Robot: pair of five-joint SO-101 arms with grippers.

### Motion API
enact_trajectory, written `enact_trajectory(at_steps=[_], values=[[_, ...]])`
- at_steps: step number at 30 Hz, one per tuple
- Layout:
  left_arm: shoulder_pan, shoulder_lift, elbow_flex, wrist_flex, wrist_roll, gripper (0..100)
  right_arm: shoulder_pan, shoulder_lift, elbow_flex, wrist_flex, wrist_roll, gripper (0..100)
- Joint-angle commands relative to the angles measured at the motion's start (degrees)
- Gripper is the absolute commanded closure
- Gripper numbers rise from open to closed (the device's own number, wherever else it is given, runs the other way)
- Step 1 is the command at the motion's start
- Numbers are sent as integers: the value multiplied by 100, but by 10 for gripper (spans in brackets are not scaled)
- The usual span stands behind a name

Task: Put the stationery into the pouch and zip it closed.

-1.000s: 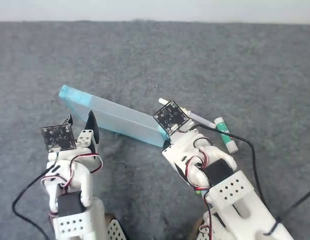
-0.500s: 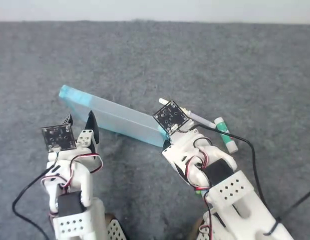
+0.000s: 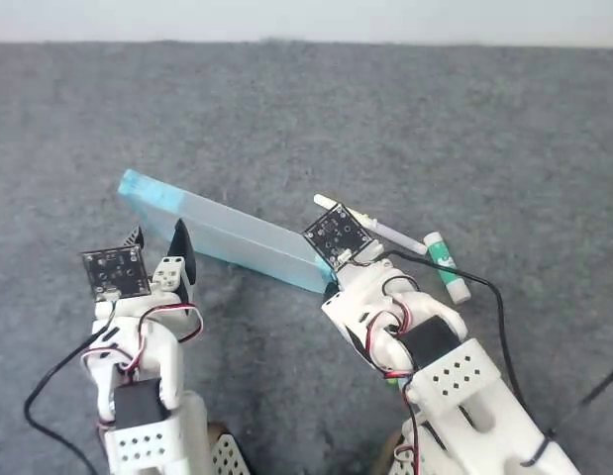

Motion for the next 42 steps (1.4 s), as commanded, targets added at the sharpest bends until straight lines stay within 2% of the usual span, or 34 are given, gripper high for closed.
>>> enact_trajectory(at_steps=[1, 8, 18, 20, 23, 28, 31, 36, 42], values=[[26, -158, -251, -123, 35, 808, -57, -189, -62, -154, -88, 991], [18, -158, -312, -141, 53, 808, -66, -154, -62, -154, -88, 991], [176, -158, -479, -765, 79, 808, -84, -171, -44, -101, -88, 991], [246, -158, -804, -695, 149, 808, -84, -198, 53, -136, -88, 991], [369, -158, -1499, -396, 642, 808, -251, -198, 141, -189, 9, 991], [941, -149, -2123, -404, 642, 808, -558, -189, 193, -189, 132, 991], [1222, -114, -1921, -360, 642, 808, -549, -207, 167, -136, 141, 991], [1275, 299, -910, -404, 501, 808, -523, -207, 53, -66, 158, 992], [1240, 554, -382, -448, 158, 808, 4, -207, -510, 391, 158, 992]])
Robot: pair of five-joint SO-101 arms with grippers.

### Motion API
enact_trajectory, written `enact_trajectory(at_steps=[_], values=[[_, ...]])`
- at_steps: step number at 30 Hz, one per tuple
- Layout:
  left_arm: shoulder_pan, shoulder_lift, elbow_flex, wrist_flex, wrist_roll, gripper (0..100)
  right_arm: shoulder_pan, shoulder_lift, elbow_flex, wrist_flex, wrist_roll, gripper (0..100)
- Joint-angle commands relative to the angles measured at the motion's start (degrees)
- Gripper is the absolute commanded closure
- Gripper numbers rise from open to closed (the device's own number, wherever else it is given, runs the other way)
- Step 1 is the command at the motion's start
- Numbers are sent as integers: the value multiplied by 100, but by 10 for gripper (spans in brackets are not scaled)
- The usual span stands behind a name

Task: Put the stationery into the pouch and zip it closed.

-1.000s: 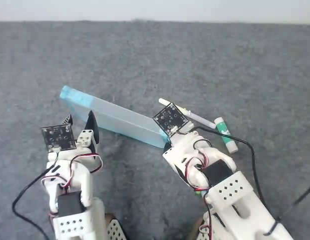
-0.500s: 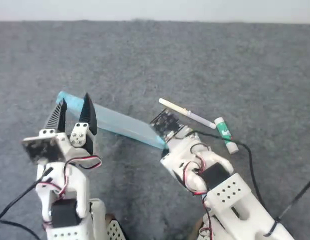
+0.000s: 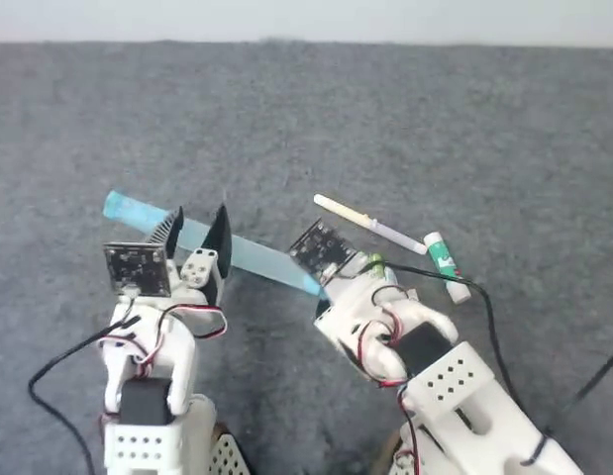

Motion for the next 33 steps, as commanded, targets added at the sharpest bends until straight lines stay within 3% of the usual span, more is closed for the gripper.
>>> enact_trajectory(at_steps=[1, 13, 21, 33], values=[[-9, 123, 180, 35, -141, 808, 391, -180, -589, 154, 97, 992], [-18, -563, 224, 1284, -448, 808, 787, -180, -862, 198, 387, 992], [-18, -563, 233, 1345, -501, 808, 1112, -189, -1653, 875, 360, 992], [35, -563, 286, 1574, -510, 808, 1112, -646, -1591, 901, 360, 992]])
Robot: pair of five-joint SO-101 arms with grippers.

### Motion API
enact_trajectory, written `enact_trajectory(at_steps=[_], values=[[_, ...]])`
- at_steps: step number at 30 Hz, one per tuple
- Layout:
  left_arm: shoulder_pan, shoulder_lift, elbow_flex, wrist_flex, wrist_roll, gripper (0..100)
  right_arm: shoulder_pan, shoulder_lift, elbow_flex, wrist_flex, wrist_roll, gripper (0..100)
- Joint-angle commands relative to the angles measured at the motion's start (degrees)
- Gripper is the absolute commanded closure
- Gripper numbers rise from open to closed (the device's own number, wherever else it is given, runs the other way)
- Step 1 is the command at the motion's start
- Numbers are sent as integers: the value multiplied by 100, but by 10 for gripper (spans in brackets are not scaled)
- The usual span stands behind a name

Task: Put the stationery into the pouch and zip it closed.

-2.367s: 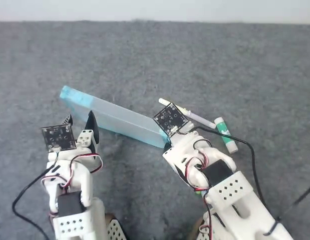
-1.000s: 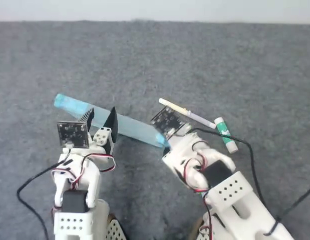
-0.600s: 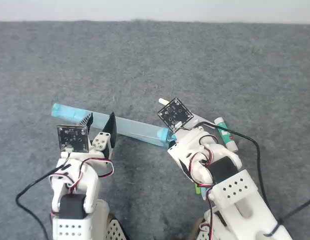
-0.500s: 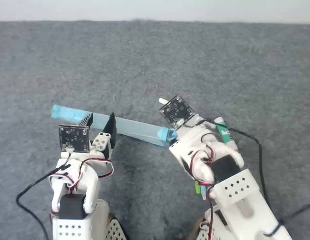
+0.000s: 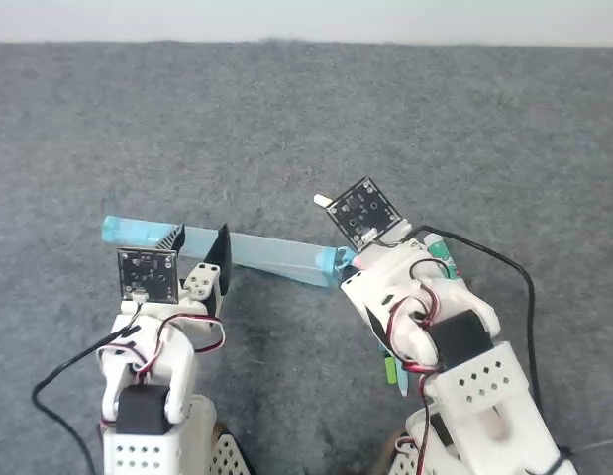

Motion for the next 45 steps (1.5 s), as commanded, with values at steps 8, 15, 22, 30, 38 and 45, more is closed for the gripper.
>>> enact_trajectory(at_steps=[8, 15, 22, 30, 38, 45], values=[[237, -88, 163, 633, -545, 808, 154, -312, -580, 31, 62, 992], [536, -88, 136, 826, -791, 809, 145, -303, -589, 31, 62, 992], [536, -88, 127, 835, -826, 809, -101, 629, -1090, 523, 53, 992], [536, -88, 154, 835, -835, 809, -92, 2000, -2136, 760, -185, 992], [545, -88, 163, 835, -835, 809, -84, 2079, -2831, 708, -176, 992], [527, -88, 163, 809, -835, 809, -84, 2035, -2567, 716, -176, 992]])
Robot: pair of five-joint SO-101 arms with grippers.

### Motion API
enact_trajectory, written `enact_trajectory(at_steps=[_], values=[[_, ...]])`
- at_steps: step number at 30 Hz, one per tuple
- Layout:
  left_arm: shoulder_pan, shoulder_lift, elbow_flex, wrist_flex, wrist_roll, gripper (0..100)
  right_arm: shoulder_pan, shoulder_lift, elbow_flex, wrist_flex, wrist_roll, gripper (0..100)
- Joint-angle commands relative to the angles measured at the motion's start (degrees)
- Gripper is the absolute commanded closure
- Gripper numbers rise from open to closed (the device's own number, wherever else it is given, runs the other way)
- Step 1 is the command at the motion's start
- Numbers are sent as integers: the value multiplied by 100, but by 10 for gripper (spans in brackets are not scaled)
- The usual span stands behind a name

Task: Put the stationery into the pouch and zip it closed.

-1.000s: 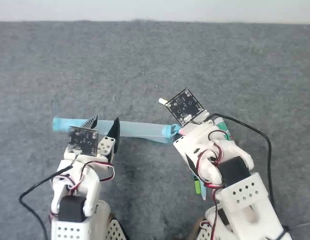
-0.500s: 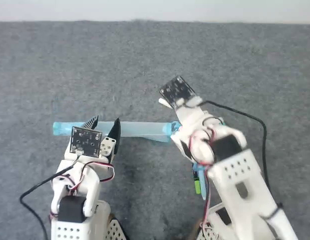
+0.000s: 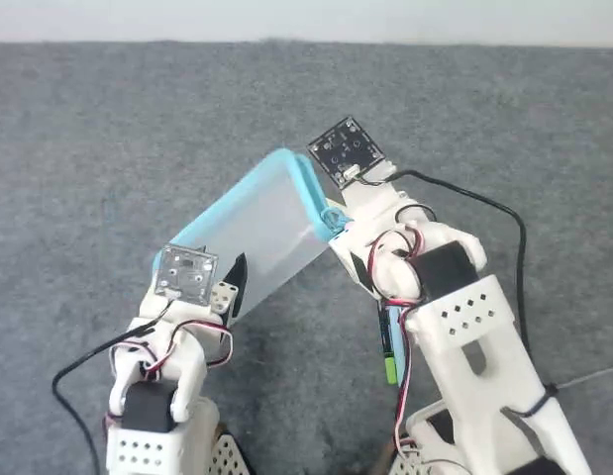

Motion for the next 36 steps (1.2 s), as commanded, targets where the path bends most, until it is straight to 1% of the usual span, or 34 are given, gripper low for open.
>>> enact_trajectory(at_steps=[1, 3, 6, 8, 11, 14, 18, 19, 21, 24, 27, 29, 31, 33, 36], values=[[70, -88, 13, 44, -53, 809, -75, -171, -35, -57, -88, 992], [44, -88, -4, 35, -35, 809, -75, -171, 211, -57, -53, 992], [26, -88, -84, -105, -35, 806, -119, -119, 642, -75, 563, 992], [-149, -88, -127, -176, -18, 805, -101, -180, 958, -119, 879, 992], [-316, -88, -251, -176, -18, 804, -31, -119, 1169, -286, 598, 992], [-273, -88, -409, -18, -18, 804, 13, -4, 1222, -462, -114, 992], [105, -88, -734, 440, -18, 808, 13, 558, 1108, -673, -255, 992], [193, -88, -752, 484, -26, 808, 13, 743, 1011, -716, -387, 992], [316, -88, -769, 475, -26, 808, 13, 1147, 703, -664, -615, 992], [440, -88, -769, 475, -44, 808, 22, 1613, 378, -681, -668, 992], [826, -88, -655, 519, -273, 808, 13, 1824, 53, -673, -879, 992], [1222, -70, -374, 440, -545, 809, 13, 1771, -141, -576, -888, 992], [1477, -62, -101, 308, -782, 809, -4, 1631, -290, -382, -870, 992], [1477, -62, 84, 185, -826, 809, 13, 1376, -352, -92, -730, 992], [1284, -62, 154, 123, -826, 809, 57, 840, -352, 338, -220, 992]])
